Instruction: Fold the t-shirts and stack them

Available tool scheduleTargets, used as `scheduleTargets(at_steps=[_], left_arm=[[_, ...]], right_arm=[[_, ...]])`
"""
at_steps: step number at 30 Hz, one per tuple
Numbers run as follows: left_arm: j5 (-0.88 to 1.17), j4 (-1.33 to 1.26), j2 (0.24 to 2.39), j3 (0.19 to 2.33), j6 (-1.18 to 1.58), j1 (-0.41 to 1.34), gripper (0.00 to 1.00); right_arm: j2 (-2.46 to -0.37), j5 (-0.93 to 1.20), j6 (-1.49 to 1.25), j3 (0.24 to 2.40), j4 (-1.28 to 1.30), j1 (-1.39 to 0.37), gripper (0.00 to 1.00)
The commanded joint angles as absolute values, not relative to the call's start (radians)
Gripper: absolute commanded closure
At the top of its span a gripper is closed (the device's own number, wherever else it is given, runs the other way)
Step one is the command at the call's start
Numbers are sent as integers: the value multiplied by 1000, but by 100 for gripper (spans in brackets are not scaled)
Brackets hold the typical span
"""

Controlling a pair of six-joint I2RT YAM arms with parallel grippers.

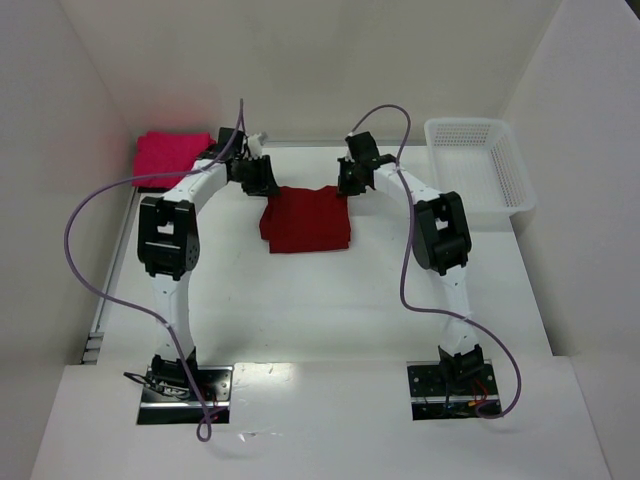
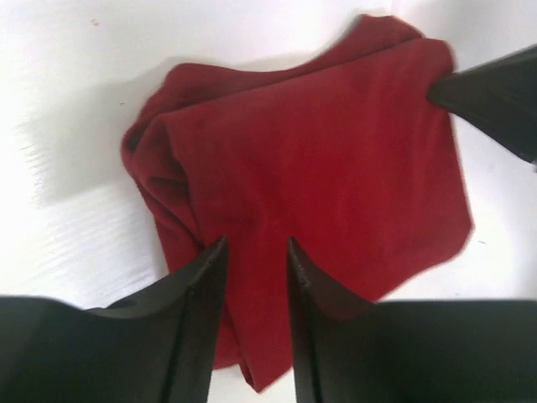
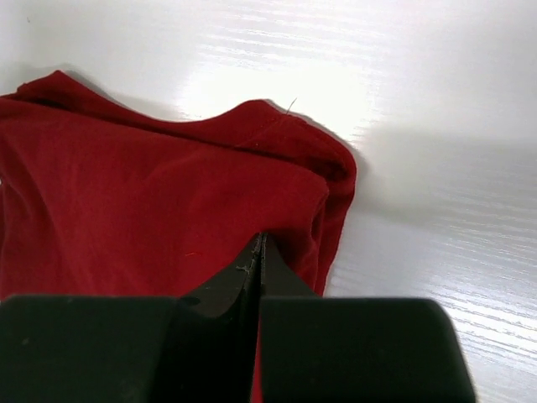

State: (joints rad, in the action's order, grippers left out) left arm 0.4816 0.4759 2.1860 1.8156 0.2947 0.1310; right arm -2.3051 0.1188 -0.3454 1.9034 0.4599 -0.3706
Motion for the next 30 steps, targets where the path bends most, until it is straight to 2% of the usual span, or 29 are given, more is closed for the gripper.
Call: scheduleTargets(at_steps=[1, 6, 9, 15, 21, 24, 26, 30], left_arm=[[416, 451, 2238, 1842, 301, 120, 57], [342, 451, 2279, 1882, 301, 129, 57], [214, 421, 2279, 1882, 319, 150, 63], [-129, 435, 2279, 1907, 310, 238, 66], [-161, 425, 2214, 1841, 321, 218, 66], [-128, 414, 2142, 1768, 307, 187, 56], [36, 414, 2096, 1732, 316, 126, 53], [407, 355, 2020, 1596, 330, 3, 37]], right_arm=[[-2318, 116, -333, 1885, 454, -348, 100], [-2298, 129, -333, 1862, 431, -336, 100], [-2298, 129, -333, 1873, 431, -336, 100], [-2298, 129, -322, 1873, 449, -336, 100], [-2250, 120, -322, 1853, 449, -336, 100], [-2214, 135, -322, 1844, 449, -336, 100], [-2200, 176, -322, 1844, 440, -336, 100], [-2162, 228, -331, 1835, 440, -336, 100]])
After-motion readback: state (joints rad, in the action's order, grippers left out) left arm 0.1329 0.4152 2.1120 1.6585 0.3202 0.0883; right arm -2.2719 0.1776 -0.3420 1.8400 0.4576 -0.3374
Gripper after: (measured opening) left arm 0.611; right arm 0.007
